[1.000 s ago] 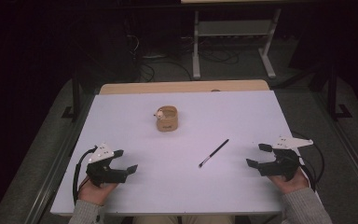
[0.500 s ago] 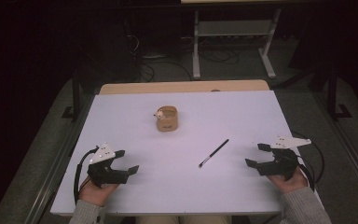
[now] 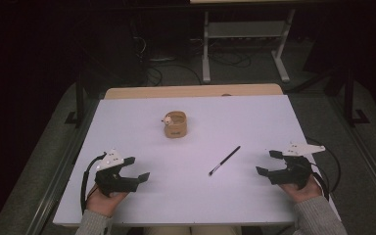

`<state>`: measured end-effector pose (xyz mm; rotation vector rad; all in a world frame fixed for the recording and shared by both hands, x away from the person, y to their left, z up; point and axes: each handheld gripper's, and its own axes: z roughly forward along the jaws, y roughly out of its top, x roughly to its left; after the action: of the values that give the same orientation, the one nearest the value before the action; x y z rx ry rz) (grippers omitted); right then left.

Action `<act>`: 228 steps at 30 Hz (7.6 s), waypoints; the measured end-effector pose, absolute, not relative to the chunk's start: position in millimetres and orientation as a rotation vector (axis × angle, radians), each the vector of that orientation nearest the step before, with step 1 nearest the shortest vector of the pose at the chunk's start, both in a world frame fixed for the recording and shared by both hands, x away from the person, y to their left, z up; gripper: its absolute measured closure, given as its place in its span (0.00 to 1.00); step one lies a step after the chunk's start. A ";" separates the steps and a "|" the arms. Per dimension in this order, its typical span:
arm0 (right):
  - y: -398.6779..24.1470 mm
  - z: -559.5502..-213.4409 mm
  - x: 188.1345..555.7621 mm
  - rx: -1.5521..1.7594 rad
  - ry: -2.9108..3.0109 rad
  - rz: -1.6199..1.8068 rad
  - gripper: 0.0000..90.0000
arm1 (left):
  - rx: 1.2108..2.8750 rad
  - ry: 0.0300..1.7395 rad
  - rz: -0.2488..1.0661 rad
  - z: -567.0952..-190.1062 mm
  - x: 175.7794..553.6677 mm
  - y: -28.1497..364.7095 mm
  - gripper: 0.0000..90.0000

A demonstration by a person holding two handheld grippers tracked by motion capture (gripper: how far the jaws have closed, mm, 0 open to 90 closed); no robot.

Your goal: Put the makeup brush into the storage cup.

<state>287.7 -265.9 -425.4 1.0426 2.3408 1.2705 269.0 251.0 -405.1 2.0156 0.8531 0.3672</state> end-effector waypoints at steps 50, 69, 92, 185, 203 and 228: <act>-261.5 -418.0 289.2 1.002 2.344 1.262 0.20 | 2.278 0.685 0.131 -410.1 348.7 58.9 0.44; -260.3 -418.3 289.6 1.006 2.351 1.250 0.20 | 2.399 0.680 0.075 -432.1 350.5 24.4 0.68; -256.5 -419.1 289.5 0.980 2.370 1.231 0.20 | 2.448 0.655 0.198 -436.3 341.4 15.4 0.93; -119.5 -369.2 323.9 -0.013 3.024 0.939 0.89 | 2.363 0.257 -0.064 -357.8 305.9 86.8 0.94; -117.3 -372.9 312.4 -0.057 2.986 1.066 0.92 | 2.345 0.279 -0.113 -369.5 304.7 105.0 0.79; -107.7 -377.7 301.2 -0.080 2.980 0.883 0.92 | 2.397 0.224 -0.154 -367.6 301.0 109.3 0.92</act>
<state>301.2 -107.7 -377.7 -0.0803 2.9804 0.8826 301.0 109.3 -367.6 2.3966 0.2245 -0.1536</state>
